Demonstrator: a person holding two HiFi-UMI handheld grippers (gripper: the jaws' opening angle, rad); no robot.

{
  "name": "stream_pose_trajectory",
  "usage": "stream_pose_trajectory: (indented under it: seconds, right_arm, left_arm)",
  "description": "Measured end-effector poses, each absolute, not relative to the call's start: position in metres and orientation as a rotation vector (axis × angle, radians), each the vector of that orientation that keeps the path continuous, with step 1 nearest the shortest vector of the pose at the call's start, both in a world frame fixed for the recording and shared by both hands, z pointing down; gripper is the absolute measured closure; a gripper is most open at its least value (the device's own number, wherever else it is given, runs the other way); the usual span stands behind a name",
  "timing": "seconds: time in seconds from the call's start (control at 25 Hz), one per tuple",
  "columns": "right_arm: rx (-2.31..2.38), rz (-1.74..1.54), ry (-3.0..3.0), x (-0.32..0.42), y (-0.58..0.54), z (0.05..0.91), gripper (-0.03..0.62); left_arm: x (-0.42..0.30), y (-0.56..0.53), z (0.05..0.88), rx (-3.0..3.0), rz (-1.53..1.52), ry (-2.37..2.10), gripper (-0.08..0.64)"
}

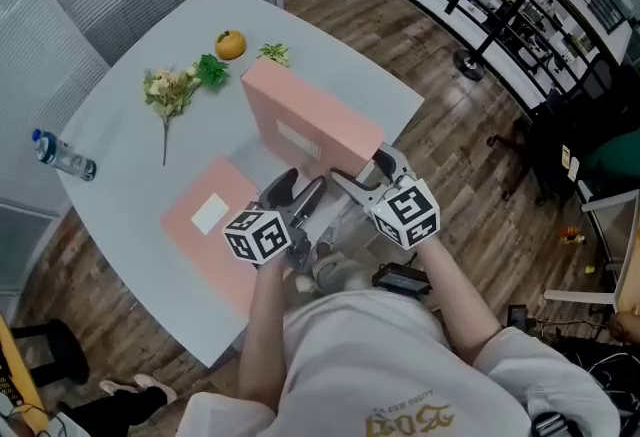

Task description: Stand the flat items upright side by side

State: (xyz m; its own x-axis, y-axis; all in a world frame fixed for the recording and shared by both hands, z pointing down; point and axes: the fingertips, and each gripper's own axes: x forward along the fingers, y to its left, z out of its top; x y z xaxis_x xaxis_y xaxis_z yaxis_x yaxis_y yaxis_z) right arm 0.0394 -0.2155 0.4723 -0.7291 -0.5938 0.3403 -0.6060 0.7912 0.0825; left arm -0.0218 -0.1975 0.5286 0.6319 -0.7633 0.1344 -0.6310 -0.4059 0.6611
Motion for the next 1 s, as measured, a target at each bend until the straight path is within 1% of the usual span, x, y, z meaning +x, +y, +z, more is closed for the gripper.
stream_pose_trajectory:
  seconds: [0.28,0.64,0.88,1.0]
  right_arm:
    - [0.929,0.123,-2.619,0.050,-0.205,0.473,0.268]
    - [1.094,0.275,-2.671,0.096,-0.175,0.449,0.265]
    - [0.962,0.379,-2.700,0.097,-0.149,0.468,0.265]
    - [0.833,0.450,-2.703,0.088,-0.137,0.488,0.265]
  left_arm:
    - [-0.034,-0.183,0.526,2.143,-0.255,-1.127,0.230]
    - [-0.057,-0.155,0.514,2.130,-0.240,-1.257,0.230]
    - [-0.102,-0.135,0.527,2.096,-0.039,-1.480,0.230]
    - [-0.145,-0.129,0.551,2.018,0.188,-1.662,0.230]
